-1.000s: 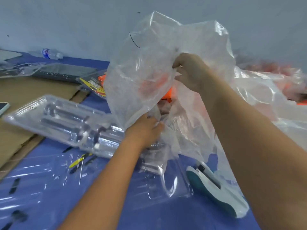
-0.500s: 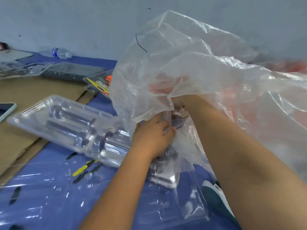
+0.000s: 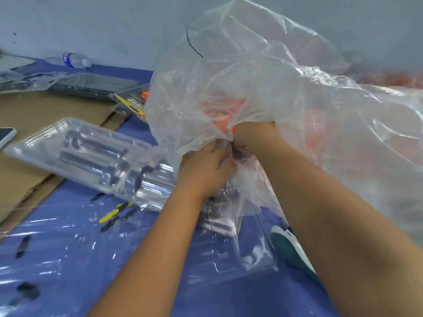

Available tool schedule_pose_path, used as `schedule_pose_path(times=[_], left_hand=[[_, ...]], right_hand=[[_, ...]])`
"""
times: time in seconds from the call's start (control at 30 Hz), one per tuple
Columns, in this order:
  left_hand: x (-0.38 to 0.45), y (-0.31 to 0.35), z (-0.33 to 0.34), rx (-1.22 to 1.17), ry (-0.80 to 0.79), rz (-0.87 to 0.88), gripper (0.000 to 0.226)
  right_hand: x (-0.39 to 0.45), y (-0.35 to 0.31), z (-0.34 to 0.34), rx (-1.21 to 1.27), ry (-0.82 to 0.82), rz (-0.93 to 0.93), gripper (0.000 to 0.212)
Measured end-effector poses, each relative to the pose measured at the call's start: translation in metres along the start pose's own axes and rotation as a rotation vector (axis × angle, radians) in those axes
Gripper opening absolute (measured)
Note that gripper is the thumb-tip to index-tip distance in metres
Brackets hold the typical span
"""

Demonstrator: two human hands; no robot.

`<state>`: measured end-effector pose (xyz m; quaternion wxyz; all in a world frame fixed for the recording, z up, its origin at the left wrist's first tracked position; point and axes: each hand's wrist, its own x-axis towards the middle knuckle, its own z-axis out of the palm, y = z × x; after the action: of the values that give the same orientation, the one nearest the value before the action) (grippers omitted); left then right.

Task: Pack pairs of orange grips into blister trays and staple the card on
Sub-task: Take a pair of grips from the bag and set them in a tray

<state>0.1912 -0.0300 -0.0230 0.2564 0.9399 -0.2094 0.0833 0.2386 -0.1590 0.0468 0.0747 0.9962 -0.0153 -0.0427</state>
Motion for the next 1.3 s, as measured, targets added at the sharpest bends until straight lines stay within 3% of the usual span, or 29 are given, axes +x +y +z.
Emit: schedule_pose_path(times=[0.07,0.17,0.27,0.33,0.4,0.57,0.7,0.8,0.9,1.0,1.1,1.17,1.23,1.3], left_hand=[[0.000,0.000,-0.002,0.005,0.016,-0.004,0.047],[0.000,0.004,-0.006,0.005,0.022,-0.007,0.050],[-0.004,0.008,-0.013,0.011,0.018,0.047,0.041],[-0.010,0.010,-0.016,0.113,-0.052,0.072,0.037],[-0.017,0.015,-0.021,0.152,-0.102,0.092,0.040],[-0.064,0.041,-0.040,-0.032,0.022,0.260,0.035],[-0.107,0.052,-0.041,0.232,-0.004,0.038,0.030],[-0.135,0.057,-0.031,0.393,0.011,0.000,0.034],[-0.147,0.063,-0.018,0.203,0.055,0.035,0.031],[-0.138,0.076,-0.011,-0.140,0.176,0.158,0.019],[-0.131,0.090,-0.012,-0.700,0.389,0.096,0.026],[-0.133,0.094,-0.011,-0.912,0.558,0.094,0.022],[-0.139,0.092,-0.010,-0.938,0.678,0.182,0.022],[-0.142,0.087,-0.010,-0.740,0.732,0.318,0.031]], right_hand=[[-0.012,0.004,0.001,0.132,0.098,0.048,0.017],[-0.048,0.011,0.006,0.584,0.400,0.107,0.020],[-0.086,0.021,0.017,0.888,0.349,0.122,0.024],[-0.109,0.029,0.028,0.908,0.275,0.137,0.016],[-0.128,0.034,0.034,0.870,0.308,0.159,0.018],[-0.178,0.025,0.039,0.899,0.463,0.163,0.012],[-0.212,0.014,0.047,0.791,0.457,0.289,0.017],[-0.235,0.007,0.055,0.744,0.498,0.327,0.017],[-0.251,-0.005,0.063,0.816,0.596,0.323,0.017],[-0.253,-0.016,0.063,0.978,0.810,0.131,0.013],[-0.250,-0.017,0.065,0.991,0.949,0.008,0.018],[-0.249,-0.011,0.075,0.962,0.959,0.004,0.022],[-0.247,-0.004,0.085,0.920,0.921,0.028,0.025],[-0.246,0.001,0.089,0.930,0.885,0.052,0.025]])
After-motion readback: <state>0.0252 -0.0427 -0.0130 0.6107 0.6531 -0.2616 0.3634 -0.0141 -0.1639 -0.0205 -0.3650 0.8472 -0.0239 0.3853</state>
